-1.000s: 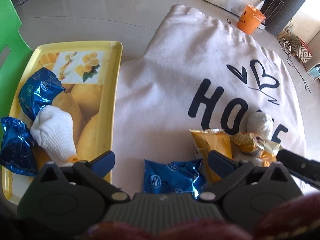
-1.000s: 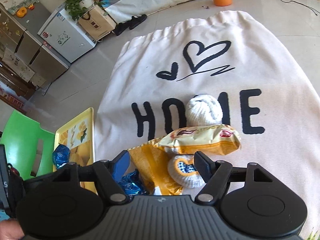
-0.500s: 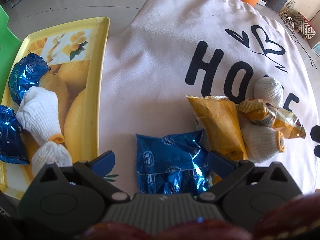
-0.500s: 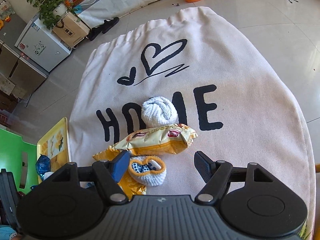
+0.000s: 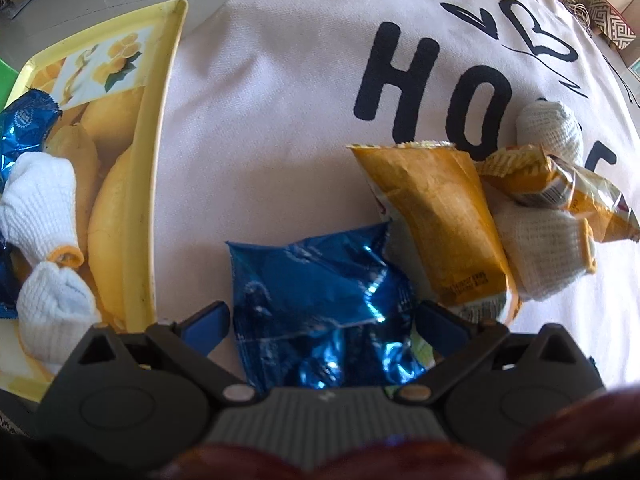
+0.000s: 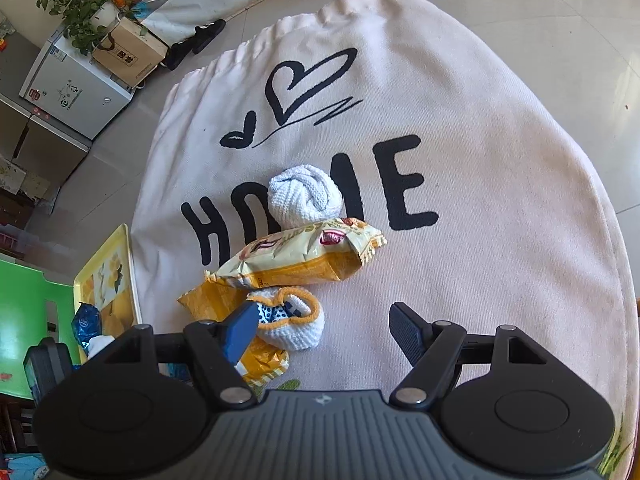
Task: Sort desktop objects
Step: 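Grasp a blue foil packet with the left tool while the right tool lowers onto a blue-dotted glove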
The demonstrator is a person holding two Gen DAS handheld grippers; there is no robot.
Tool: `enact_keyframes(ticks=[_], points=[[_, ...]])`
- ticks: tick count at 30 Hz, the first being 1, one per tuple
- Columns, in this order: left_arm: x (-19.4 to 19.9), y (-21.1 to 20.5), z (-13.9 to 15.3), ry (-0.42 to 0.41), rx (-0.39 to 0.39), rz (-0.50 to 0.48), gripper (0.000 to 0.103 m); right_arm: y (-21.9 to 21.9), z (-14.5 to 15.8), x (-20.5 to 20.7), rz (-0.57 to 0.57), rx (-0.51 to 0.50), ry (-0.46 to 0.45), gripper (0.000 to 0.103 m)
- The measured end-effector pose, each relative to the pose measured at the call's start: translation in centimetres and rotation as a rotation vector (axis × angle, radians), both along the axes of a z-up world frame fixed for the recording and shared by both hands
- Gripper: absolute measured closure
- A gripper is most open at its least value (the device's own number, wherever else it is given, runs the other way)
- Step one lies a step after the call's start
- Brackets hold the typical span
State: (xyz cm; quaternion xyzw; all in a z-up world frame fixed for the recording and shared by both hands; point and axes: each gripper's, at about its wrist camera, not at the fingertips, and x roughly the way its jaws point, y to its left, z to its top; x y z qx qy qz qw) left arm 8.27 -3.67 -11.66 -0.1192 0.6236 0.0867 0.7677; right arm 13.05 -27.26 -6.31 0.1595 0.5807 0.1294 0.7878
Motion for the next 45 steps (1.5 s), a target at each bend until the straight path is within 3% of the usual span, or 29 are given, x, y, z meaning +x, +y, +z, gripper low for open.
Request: enact_keyframes(ticks=[5, 13, 20, 27, 33, 37, 45], points=[[-0.7, -1.4, -0.2, 0.018, -0.023, -0.054, 0.001, 0.4, -1.6, -0.1, -0.022, 0.055, 0.079, 0.030], [-2.2, -2.9, -0.2, 0.055, -0.085, -0.131, 0.001, 1.1, -2.9, 0.2, -0.069, 0.087, 0.112, 0.030], [-3.1, -1.4, 0.4, 0.046, -0.112, -0.083, 0.001, 2.8, -3.5, 0.6, -0.057, 0.066, 0.102, 0.030], [-3.8, -1.1, 1.3, 0.018, -0.127, -0.100, 0.001, 4.0, -4.1, 0.9, -0.072, 0.037, 0.091, 0.031], [-4.2, -1.8, 1.0, 0.018, -0.102, -0.151, 0.001, 5.6, -5.2, 0.9, -0.058, -0.020, 0.094, 0.039], [-4.3, -2.5, 0.5, 0.025, -0.045, -0.187, 0.001, 5.9, -5.4, 0.5, -0.057, -0.037, 0.063, 0.044], [-4.4, -2.5, 0.1, 0.039, -0.035, -0.183, 0.001, 3.8, -4.5, -0.1, -0.049, -0.109, 0.074, 0.045]])
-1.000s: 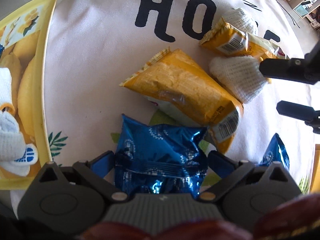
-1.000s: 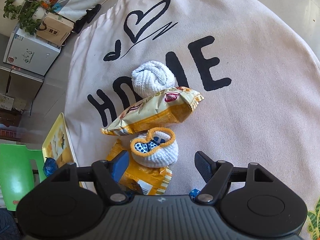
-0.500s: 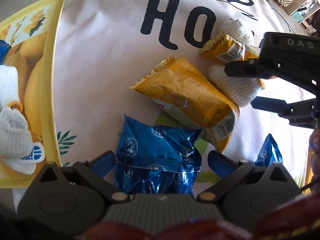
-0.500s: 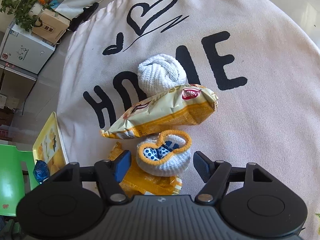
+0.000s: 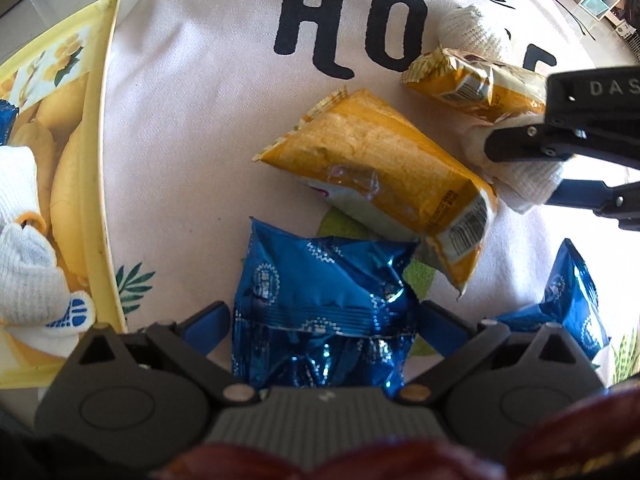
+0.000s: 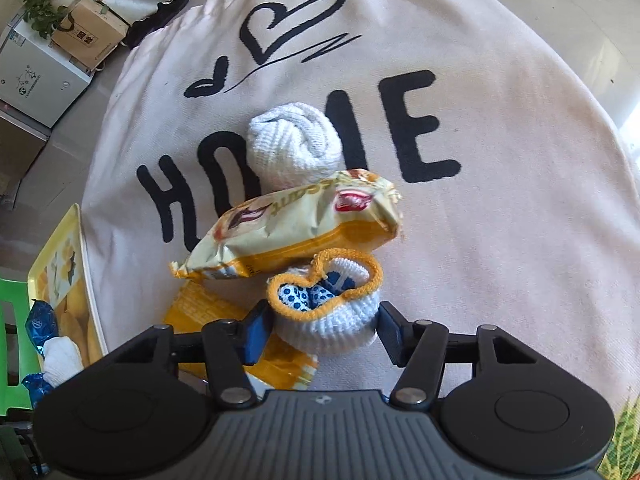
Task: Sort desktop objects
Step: 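Grasp a blue foil packet with the left tool while the right tool lowers onto a blue-dotted glove, then close the right tool on the blue-dotted white glove and lift it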
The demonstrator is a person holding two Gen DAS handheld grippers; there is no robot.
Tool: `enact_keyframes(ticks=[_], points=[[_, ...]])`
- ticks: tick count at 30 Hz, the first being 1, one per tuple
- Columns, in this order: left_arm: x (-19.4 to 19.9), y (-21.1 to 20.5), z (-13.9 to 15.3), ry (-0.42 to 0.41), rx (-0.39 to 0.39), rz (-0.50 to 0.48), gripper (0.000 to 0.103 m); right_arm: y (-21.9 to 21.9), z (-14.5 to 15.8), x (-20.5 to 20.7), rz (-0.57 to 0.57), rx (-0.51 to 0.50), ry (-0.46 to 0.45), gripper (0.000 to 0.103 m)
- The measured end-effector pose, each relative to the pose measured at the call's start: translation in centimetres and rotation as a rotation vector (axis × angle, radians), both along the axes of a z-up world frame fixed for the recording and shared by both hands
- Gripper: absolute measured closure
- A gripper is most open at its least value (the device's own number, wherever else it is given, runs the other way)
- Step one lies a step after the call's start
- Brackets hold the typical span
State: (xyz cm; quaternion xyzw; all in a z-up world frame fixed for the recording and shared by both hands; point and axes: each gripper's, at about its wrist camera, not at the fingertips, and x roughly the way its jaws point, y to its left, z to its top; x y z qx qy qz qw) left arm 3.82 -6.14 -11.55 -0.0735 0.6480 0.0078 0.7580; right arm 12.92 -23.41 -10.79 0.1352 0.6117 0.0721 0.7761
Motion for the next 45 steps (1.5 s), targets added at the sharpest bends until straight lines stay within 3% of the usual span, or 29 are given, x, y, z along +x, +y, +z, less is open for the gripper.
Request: enact_keyframes(ticks=[8, 14, 28, 35, 38, 41, 45], points=[[-0.1, -1.0, -0.4, 0.001, 0.037, -0.046, 0.001, -1.3, -0.9, -0.1, -0.023, 0.027, 0.075, 0.037], [-0.1, -1.9, -0.7, -0.001, 0.102, -0.095, 0.000, -1.3, -1.2, -0.2, -0.032, 0.017, 0.069, 0.032], [1.5, -1.5, -0.7, -0.006, 0.102, -0.085, 0.000, 0.2, -1.8, 0.0, -0.020, -0.040, 0.044, 0.025], [2.1, -1.3, -0.8, -0.005, 0.101, -0.099, 0.000, 0.8, -1.7, 0.0, -0.005, -0.077, 0.024, 0.025], [2.3, -1.2, -0.7, -0.014, 0.101, -0.109, 0.001, 0.5, -1.5, 0.0, -0.008, -0.075, 0.007, 0.037], [2.5, -1.2, -0.1, -0.046, 0.086, -0.123, 0.014, 0.0, -1.2, -0.1, -0.026, -0.045, 0.012, 0.042], [3.1, -0.7, 0.8, -0.058, -0.003, -0.107, 0.026, -0.7, -0.1, -0.1, -0.029, -0.005, -0.006, 0.043]])
